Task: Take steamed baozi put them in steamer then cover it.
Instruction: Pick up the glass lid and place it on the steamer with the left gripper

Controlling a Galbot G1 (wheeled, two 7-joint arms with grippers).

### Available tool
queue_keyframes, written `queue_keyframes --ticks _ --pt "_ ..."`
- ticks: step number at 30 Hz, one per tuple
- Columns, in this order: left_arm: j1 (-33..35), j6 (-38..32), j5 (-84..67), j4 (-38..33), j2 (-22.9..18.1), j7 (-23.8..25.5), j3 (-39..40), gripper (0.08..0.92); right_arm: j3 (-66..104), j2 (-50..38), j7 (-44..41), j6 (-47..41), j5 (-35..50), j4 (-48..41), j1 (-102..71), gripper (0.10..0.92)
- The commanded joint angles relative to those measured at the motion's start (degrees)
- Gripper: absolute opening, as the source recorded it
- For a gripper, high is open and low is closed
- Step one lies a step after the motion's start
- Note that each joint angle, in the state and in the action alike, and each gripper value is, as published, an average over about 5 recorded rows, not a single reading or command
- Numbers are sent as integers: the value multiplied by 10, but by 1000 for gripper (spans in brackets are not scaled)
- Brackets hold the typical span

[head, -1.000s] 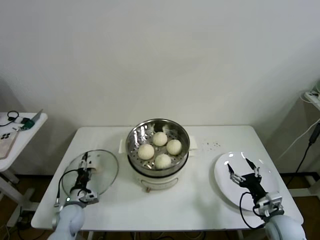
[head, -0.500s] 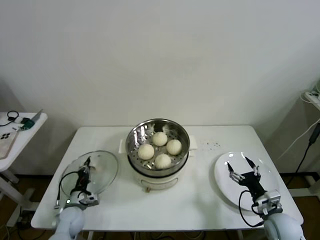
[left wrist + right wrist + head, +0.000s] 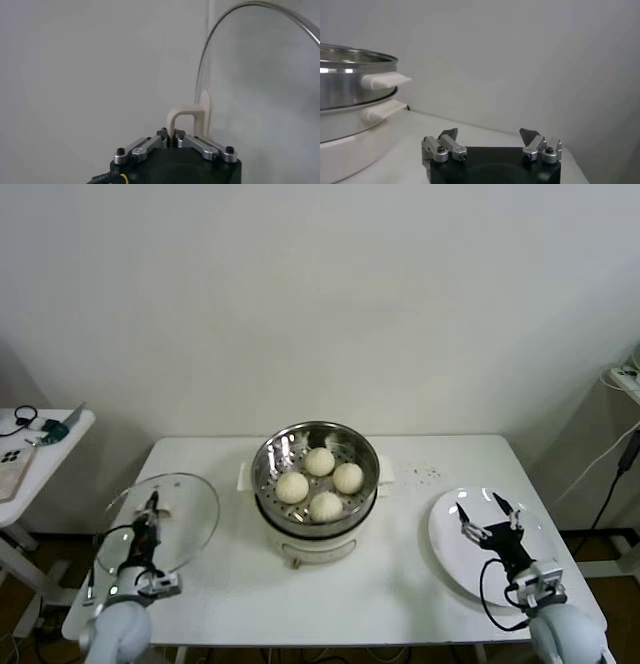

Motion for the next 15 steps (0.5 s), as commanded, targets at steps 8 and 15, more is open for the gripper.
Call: queue_keyframes --ticks 8,15 --pt "126 145 -94 -309 104 43 -2 146 -7 -20 12 3 2 -19 18 823" --pt "79 209 -162 -360 168 45 56 146 -13 -16 22 3 1 -21 20 823"
